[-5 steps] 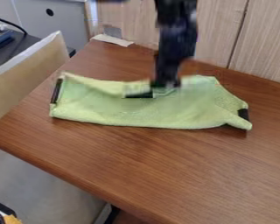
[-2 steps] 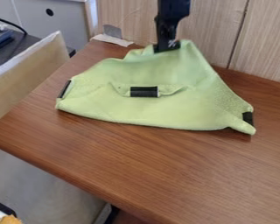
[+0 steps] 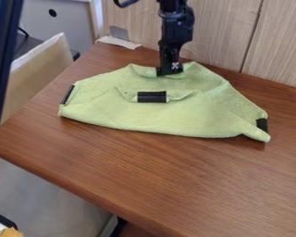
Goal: Unfold the cloth from the bottom to top
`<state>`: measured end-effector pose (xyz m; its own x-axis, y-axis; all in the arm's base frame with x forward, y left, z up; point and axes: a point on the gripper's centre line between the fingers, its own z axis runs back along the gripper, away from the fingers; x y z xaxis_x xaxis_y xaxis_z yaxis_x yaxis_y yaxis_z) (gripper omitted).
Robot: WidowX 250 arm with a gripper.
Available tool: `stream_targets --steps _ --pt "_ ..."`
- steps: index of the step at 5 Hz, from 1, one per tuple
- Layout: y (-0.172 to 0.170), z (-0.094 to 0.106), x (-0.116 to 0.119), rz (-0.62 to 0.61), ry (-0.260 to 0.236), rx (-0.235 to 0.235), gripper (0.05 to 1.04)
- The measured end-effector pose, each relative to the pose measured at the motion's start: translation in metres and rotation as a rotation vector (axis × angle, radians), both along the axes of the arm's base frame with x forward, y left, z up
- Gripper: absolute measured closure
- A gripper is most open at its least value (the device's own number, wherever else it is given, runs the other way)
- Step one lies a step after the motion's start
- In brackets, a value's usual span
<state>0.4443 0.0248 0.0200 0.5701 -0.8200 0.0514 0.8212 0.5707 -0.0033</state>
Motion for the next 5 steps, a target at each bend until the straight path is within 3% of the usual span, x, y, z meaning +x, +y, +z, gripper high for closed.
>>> stream_targets --steps 1,3,4,5 --pt "0.0022 -0.0039 0.0021 0.011 0.004 0.008 0.849" --pt "0.006 -0.0087 0.0003 0.05 0.006 0.04 0.276" --pt "0.0044 -0.0119 -0.002 0.046 0.014 0.048 0.074" --pt "0.0011 -0.0097 -0.0039 0.035 0.013 0.063 0.075"
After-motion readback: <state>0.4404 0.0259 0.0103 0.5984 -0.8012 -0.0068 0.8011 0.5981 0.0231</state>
